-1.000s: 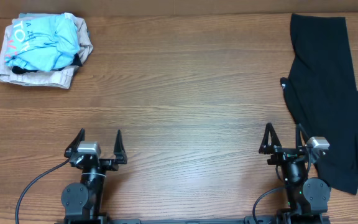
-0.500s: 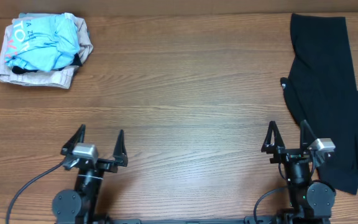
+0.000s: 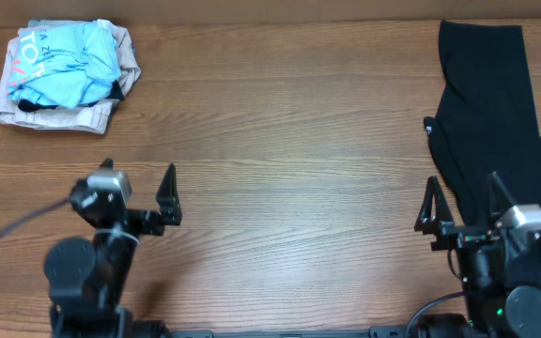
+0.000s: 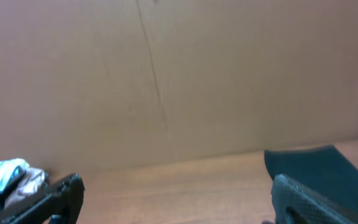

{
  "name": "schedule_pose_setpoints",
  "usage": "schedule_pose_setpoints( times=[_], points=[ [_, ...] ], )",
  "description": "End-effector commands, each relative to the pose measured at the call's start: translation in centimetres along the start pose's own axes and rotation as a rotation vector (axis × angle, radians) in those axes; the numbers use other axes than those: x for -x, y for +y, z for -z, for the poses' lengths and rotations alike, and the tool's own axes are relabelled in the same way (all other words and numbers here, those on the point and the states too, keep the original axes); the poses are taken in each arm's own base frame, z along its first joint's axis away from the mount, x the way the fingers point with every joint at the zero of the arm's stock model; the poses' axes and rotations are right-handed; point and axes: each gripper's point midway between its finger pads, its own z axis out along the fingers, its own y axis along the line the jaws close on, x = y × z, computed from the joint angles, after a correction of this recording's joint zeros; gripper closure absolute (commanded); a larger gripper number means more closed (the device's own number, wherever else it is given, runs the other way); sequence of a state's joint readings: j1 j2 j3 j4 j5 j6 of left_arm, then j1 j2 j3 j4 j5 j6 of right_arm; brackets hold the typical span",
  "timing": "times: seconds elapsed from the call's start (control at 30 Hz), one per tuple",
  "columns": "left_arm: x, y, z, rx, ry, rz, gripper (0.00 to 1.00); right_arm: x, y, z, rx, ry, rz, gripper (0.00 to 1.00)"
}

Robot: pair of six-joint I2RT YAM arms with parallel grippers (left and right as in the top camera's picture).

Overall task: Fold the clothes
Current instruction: 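Reach the right gripper to the black shirt and grasp its edge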

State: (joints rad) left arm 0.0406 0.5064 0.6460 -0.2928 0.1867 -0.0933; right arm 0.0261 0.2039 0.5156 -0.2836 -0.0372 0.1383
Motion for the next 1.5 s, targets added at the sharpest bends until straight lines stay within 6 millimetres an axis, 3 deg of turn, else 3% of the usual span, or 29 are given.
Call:
schedule_pose_setpoints(
  times=[0.0, 0.17, 0.37, 0.57, 0.73, 0.77, 0.87, 1.1, 1.47],
  points=[
    [3.5, -0.2, -0.4, 0.005, 0.018, -0.047, 0.00, 2.4, 0.3, -1.1, -0.017, 0.056, 0.009, 0.00],
    [4.8, -0.1, -1.5, 0.014, 0.154, -0.036, 0.00, 3.0, 0.3, -4.1, -0.059, 0.261, -0.003, 0.00],
    [3.8, 0.3, -3.0, 0.028, 0.392, 0.000, 0.00, 2.3, -0.2, -9.0, -0.119, 0.553, -0.021, 0.00],
    [0.7, 1.2, -5.8, 0.029, 0.595, -0.005, 0.00, -1.0, -2.0, -15.0, -0.200, 0.788, -0.013, 0.00],
    [-2.8, 2.0, -8.5, 0.034, 0.717, 0.020, 0.00, -6.2, -4.9, -19.2, -0.281, 0.878, -0.001, 0.00],
    [-3.5, 2.1, -8.9, 0.034, 0.738, 0.024, 0.00, -7.0, -5.5, -19.6, -0.293, 0.895, -0.004, 0.00],
    [-6.1, 2.7, -10.6, 0.038, 0.818, 0.038, 0.00, -10.5, -8.7, -20.2, -0.370, 0.974, -0.037, 0.17],
    [-9.8, 3.5, -12.7, 0.040, 0.916, 0.051, 0.00, -16.8, -13.8, -19.9, -0.480, 1.124, -0.082, 0.21],
    [-10.9, 3.8, -13.9, 0.037, 0.927, 0.055, 0.00, -25.0, -16.0, -19.8, -0.505, 1.288, -0.092, 0.38]
  ],
)
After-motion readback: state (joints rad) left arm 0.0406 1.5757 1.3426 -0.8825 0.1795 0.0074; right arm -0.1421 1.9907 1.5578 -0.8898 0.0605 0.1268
